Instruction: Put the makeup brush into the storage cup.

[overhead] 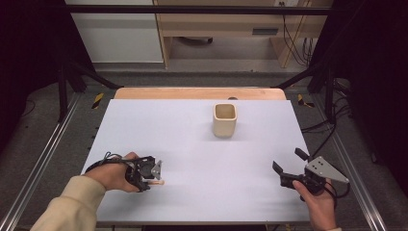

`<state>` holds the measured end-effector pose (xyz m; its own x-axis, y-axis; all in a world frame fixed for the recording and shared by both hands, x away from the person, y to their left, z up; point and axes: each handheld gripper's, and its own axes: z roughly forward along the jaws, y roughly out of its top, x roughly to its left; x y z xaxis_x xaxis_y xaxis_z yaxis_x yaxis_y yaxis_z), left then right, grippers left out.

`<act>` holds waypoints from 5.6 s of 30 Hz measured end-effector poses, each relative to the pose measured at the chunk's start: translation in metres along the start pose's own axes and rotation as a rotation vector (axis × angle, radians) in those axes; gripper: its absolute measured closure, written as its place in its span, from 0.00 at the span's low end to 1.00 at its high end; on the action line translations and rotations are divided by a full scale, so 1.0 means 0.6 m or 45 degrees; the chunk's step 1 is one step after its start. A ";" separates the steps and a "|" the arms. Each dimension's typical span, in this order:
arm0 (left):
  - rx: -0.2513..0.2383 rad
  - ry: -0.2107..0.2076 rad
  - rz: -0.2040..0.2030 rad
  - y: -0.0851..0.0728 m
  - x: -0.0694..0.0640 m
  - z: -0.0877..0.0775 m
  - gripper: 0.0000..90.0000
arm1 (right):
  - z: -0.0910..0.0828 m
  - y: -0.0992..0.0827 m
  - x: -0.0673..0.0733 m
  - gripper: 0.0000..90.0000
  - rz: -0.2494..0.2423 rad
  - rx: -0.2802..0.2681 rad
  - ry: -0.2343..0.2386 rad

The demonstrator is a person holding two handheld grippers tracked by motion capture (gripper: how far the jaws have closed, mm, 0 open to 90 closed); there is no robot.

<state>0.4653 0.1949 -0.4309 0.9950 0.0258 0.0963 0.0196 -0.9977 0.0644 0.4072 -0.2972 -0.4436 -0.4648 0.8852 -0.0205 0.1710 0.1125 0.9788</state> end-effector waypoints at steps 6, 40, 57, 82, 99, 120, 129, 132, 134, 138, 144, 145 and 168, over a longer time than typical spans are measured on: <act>0.009 0.000 -0.009 -0.004 0.002 0.004 0.71 | 0.000 0.000 0.000 0.06 0.001 0.000 0.001; 0.026 -0.010 0.001 -0.006 0.004 0.017 0.92 | 0.000 0.000 0.000 0.06 0.002 0.001 0.001; -0.039 0.021 -0.027 -0.011 0.009 -0.007 0.92 | 0.001 0.000 0.000 0.06 0.002 0.002 0.001; -0.231 0.184 -0.131 -0.013 0.024 -0.051 0.93 | 0.004 -0.003 0.000 0.06 0.003 0.016 0.003; -0.352 0.269 -0.240 -0.021 0.025 -0.071 0.93 | 0.008 -0.004 0.001 0.06 0.000 0.025 0.007; -0.494 0.310 -0.265 0.021 0.026 -0.079 0.93 | 0.006 -0.004 0.001 0.06 0.003 0.020 0.013; -0.544 0.357 -0.311 0.028 0.028 -0.081 0.93 | 0.006 -0.003 0.002 0.06 -0.005 0.015 0.014; -0.577 0.383 -0.337 0.033 0.028 -0.082 0.93 | 0.006 -0.003 0.001 0.06 -0.004 0.015 0.014; -0.598 0.386 -0.343 0.036 0.029 -0.083 0.93 | 0.006 -0.003 0.002 0.06 -0.003 0.016 0.015; -0.619 0.407 -0.351 0.045 0.029 -0.087 0.93 | 0.005 -0.003 0.002 0.06 -0.001 0.017 0.016; -0.649 0.427 -0.367 0.058 0.032 -0.094 0.93 | 0.006 -0.003 0.002 0.06 -0.002 0.016 0.017; -0.653 0.431 -0.370 0.060 0.032 -0.095 0.93 | 0.005 -0.003 0.003 0.06 0.001 0.017 0.017; -0.843 0.477 -0.464 0.115 0.051 -0.119 0.93 | 0.006 -0.003 0.003 0.06 0.003 0.018 0.022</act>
<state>0.4902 0.1315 -0.3529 0.8371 0.4745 0.2722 0.1556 -0.6835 0.7131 0.4091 -0.2942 -0.4462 -0.4790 0.8777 -0.0144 0.1843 0.1166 0.9759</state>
